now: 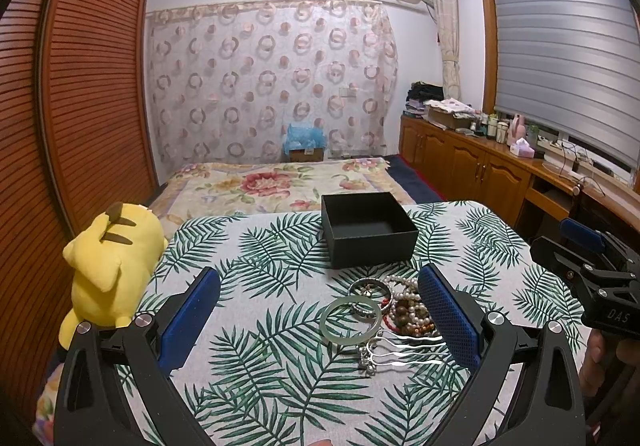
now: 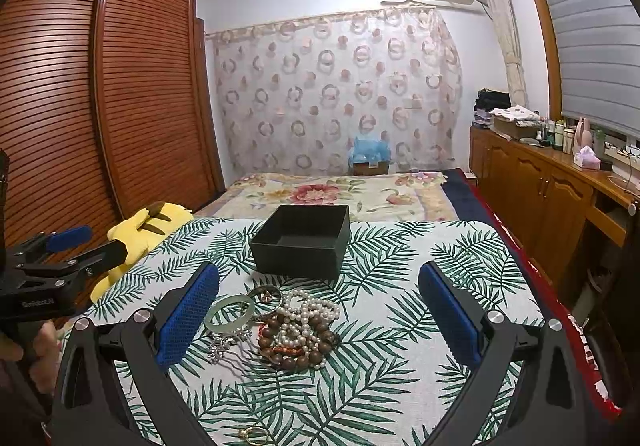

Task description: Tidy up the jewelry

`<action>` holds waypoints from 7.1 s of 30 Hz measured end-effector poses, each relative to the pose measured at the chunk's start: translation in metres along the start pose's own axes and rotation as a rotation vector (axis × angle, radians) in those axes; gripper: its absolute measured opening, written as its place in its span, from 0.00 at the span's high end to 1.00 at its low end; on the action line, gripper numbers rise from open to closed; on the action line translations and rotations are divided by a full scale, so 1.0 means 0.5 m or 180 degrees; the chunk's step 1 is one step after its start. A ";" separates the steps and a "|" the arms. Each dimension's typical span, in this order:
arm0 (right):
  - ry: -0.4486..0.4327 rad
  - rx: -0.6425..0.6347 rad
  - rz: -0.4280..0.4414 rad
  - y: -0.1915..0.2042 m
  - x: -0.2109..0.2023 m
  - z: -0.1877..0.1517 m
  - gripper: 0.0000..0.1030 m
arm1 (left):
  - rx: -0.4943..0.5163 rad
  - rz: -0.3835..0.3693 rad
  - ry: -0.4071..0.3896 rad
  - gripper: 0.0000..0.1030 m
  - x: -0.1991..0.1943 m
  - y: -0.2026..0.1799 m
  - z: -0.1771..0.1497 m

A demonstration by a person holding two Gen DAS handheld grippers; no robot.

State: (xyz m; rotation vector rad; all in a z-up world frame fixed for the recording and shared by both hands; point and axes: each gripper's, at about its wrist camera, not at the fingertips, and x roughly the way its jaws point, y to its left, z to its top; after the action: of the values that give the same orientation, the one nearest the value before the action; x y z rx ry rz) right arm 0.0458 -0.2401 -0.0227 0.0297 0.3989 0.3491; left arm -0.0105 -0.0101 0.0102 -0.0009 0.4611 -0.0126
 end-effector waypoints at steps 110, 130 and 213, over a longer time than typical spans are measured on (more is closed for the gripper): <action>0.0950 -0.0733 0.0621 -0.039 0.162 -0.094 0.78 | 0.0081 -0.0882 0.1357 0.34 0.334 -0.024 -0.091; 0.0785 -0.0938 0.0712 -0.033 0.343 0.053 0.78 | 0.0149 -0.0857 0.0874 0.34 0.337 -0.032 0.045; 0.1097 -0.0255 0.0368 -0.066 0.186 -0.150 0.64 | 0.0018 -0.1216 0.1305 0.51 0.265 -0.022 -0.122</action>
State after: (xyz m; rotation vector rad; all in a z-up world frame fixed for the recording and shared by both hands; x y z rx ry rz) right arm 0.1079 -0.2427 -0.1301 -0.0871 0.7256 0.4863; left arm 0.0809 -0.0228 -0.1033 -0.0822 0.8654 -0.3952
